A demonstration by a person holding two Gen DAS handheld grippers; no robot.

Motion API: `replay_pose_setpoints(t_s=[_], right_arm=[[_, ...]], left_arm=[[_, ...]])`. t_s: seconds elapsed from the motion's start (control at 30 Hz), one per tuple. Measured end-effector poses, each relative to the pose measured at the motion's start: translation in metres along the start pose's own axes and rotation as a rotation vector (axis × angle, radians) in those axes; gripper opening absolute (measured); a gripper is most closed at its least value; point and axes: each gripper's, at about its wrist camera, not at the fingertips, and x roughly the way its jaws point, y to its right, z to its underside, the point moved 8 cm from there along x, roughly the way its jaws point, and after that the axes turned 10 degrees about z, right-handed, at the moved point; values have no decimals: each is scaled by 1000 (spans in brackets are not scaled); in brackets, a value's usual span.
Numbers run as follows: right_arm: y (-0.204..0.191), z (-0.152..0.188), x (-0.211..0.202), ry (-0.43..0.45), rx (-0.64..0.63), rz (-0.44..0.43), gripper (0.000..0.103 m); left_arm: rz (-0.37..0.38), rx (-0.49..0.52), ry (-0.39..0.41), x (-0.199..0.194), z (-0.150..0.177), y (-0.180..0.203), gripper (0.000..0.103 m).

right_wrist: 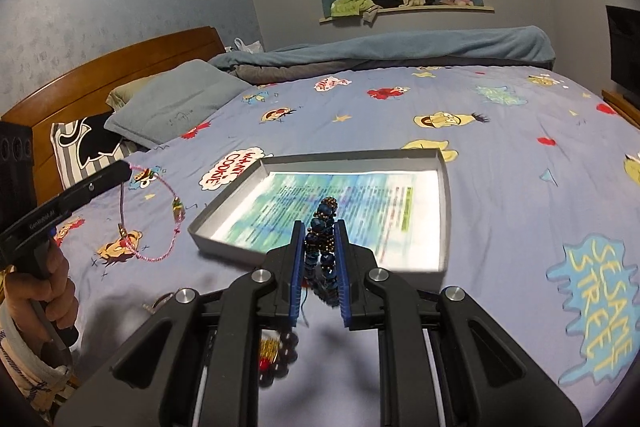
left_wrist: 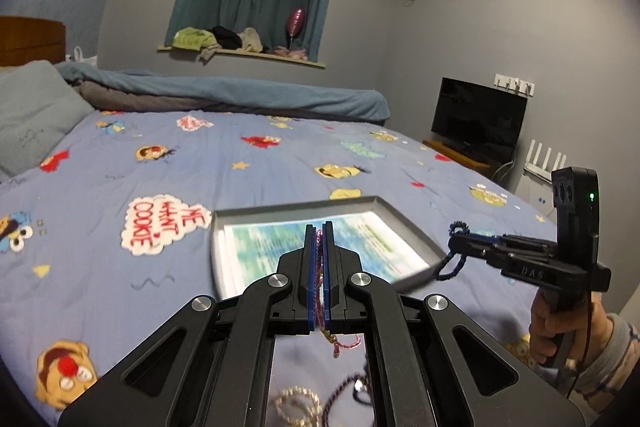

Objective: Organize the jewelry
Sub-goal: 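Carry both bracelets into the grey box and open both grippers, then move the left gripper back to the jewelry pile over the silver hoop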

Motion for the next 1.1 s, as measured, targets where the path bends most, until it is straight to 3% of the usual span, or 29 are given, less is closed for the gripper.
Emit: replay_pose_setpoints(t_s=[0.27,0.6,0.67,0.73,0.8,0.93,1.1], right_arm=[[-2,-5,41,-62,-10,7,14],[12,21,86,-174,-7,54,15],[16,23,89,-180,5,61,17],[17,23,87,-174,12,66,41],[17,21,83,-149,12,68,51],[18,22,68,-96,33,64,52],[16,34,45,-36,67,46,54]], left_arm=[[-42,-31,-30,43,-6,-22,3],[-107,-76,-194,96,42,-52,3],[-129,-89,-222,98,53,-58,10],[-139,-99,-224,94,58,-62,26],[-138,-112,-208,87,59,-63,35],[-132,-123,-172,66,59,-59,64],[-128,-131,-132,34,68,-52,74]])
